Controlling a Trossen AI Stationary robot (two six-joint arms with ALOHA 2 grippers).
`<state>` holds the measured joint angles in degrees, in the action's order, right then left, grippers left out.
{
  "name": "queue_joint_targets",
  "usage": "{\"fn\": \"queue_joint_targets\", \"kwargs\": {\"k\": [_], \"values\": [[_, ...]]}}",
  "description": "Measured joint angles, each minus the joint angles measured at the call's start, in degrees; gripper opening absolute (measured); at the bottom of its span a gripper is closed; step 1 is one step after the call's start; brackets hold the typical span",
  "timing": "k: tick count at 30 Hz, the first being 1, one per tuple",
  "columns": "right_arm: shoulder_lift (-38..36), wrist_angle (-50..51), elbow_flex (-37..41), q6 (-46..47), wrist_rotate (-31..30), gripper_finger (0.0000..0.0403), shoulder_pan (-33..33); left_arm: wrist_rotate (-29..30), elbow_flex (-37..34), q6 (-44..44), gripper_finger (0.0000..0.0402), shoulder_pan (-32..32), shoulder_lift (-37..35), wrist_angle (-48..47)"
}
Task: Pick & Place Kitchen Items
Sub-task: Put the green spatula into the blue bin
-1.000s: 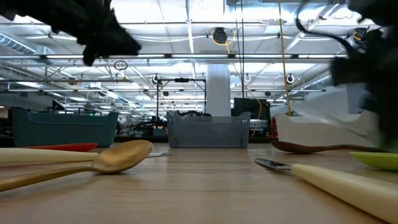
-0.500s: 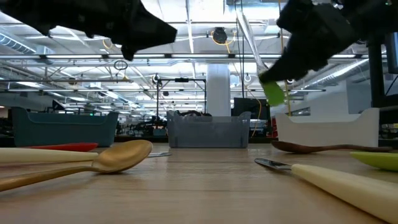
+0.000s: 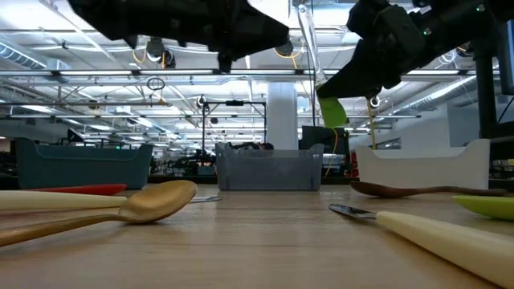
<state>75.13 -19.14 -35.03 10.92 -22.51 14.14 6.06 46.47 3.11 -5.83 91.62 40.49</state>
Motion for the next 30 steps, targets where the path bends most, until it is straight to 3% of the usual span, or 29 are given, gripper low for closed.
{"fn": "queue_joint_targets", "kwargs": {"k": [3, 9, 18, 30], "values": [[0.09, -0.43, 0.0, -0.05, 0.04, 0.0038, -0.57, -3.38, 3.26, 0.02, 0.0093, 1.27, 2.98, 0.06], [0.03, -0.83, 0.0, -1.72, -0.09, 0.0034, -0.92, -4.59, 7.18, 1.64, 0.0093, 3.15, 6.72, -0.11], [0.03, -0.98, 0.0, -3.03, -0.05, 0.0034, -1.08, -7.35, 7.33, 1.97, 0.0093, 4.75, 6.81, -1.95], [0.03, -3.4, -0.02, -3.14, 0.29, 0.0036, -3.78, -8.29, 7.33, -3.01, 0.0093, 5.33, 6.79, 3.57]]}}
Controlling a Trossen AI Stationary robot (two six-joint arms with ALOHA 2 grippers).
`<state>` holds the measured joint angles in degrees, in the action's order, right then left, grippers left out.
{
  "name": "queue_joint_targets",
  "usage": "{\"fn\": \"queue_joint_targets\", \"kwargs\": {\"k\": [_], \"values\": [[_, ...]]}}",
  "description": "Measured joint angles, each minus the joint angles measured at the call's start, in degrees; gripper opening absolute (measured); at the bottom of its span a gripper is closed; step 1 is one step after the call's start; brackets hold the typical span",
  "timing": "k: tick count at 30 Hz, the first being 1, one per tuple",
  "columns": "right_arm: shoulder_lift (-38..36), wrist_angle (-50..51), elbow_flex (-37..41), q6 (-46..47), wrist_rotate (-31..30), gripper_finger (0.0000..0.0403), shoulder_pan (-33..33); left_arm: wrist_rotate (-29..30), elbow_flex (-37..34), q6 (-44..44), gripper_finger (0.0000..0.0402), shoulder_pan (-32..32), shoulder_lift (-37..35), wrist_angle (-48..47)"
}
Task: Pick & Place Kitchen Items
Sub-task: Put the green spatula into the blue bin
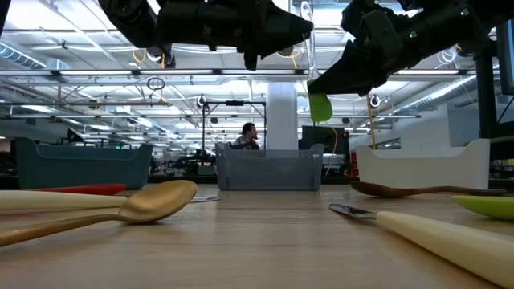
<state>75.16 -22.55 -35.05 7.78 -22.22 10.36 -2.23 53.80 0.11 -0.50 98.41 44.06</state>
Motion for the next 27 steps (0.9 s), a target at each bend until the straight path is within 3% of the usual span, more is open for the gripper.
{"fn": "queue_joint_targets", "kwargs": {"k": [27], "values": [[0.0, 0.09, 0.0, -0.14, 0.51, 0.0038, -3.23, -0.29, -0.02, -0.12, 0.0092, 3.2, -0.07, 6.79]]}}
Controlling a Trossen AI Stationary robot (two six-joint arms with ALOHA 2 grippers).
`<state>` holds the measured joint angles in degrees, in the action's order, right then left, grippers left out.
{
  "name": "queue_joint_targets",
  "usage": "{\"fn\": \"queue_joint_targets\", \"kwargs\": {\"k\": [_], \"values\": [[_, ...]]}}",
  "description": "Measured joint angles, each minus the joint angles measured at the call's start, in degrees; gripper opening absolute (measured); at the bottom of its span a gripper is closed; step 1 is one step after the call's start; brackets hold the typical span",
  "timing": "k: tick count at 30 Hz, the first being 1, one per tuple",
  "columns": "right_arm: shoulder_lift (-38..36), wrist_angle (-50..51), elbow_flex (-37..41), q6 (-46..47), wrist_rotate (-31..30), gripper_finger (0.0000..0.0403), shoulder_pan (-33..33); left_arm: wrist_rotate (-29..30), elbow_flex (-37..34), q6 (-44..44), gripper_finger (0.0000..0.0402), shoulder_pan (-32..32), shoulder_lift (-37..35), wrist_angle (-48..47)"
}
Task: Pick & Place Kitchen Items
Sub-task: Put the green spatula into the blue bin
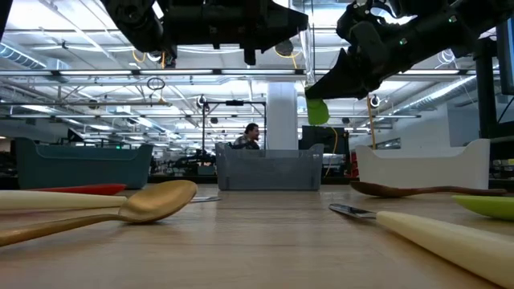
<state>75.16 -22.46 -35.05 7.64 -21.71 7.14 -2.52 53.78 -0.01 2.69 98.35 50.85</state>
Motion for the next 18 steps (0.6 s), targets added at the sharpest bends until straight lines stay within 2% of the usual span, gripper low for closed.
{"fn": "queue_joint_targets", "kwargs": {"k": [10, 18], "values": [[0.0, -4.58, 0.0, 0.02, 2.54, 0.0039, -0.9, -0.85, 0.0, -0.09, 0.0092, -0.03, -0.02, -0.52], [0.0, -6.77, 0.0, 0.07, 5.73, 0.0039, -2.41, 0.98, 0.0, -0.05, 0.0082, -0.19, -0.02, -0.54]]}}
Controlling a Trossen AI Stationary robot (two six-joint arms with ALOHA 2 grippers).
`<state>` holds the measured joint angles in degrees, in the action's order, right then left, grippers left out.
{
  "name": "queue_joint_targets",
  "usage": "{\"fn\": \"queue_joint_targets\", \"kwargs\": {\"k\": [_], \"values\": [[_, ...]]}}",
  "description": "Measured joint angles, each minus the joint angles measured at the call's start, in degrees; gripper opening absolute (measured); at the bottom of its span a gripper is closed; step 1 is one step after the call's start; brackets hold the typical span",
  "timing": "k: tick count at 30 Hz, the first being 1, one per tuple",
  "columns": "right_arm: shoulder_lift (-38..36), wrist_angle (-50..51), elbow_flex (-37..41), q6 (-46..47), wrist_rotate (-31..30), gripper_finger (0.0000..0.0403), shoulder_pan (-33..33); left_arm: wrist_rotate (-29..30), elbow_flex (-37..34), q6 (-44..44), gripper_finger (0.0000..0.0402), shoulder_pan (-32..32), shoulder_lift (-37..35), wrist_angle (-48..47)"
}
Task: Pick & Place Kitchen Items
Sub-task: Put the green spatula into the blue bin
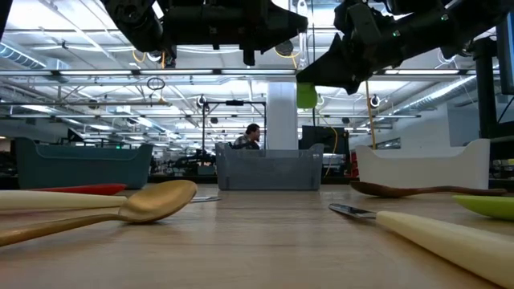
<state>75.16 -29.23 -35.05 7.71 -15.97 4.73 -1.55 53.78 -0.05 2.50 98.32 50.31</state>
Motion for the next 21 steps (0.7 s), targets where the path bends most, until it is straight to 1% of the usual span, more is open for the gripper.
{"fn": "queue_joint_targets", "kwargs": {"k": [2, 4, 6, 10, 12, 16, 21], "values": [[-0.02, -0.07, -0.02, -0.72, 0.75, 0.0039, -0.26, 0.07, 0.0, -0.03, 0.006, 0.0, 0.0, 0.01], [0.0, 0.01, -0.02, -0.83, 1.1, 0.0039, -0.54, 0.05, 0.0, -0.39, 0.0027, 0.0, 0.0, 0.01], [0.0, 0.04, -0.02, -0.94, 1.26, 0.0039, -0.61, -0.1, 0.0, -0.81, 0.0011, 0.0, 0.0, 0.04], [-0.02, 0.17, -0.02, -1.32, 1.24, 0.0044, -0.58, -0.08, 0.0, 0.72, 0.0015, 0.03, 0.0, 0.01], [-0.01, 0.31, -0.02, -1.54, 1.23, 0.0055, -0.5, 0.07, 0.0, 0.77, 0.0008, 0.04, 0.0, -0.47], [0.0, 1.97, -0.02, -1.51, 1.17, 0.0089, -0.5, 0.24, 0.0, 2.11, 0.0008, -0.02, 0.0, -3.07], [-0.02, 3.33, -0.02, 0.26, 1.09, 0.0139, -0.48, 0.29, -0.02, 4.18, 0.0006, 0.0, -0.01, -8.58]]}}
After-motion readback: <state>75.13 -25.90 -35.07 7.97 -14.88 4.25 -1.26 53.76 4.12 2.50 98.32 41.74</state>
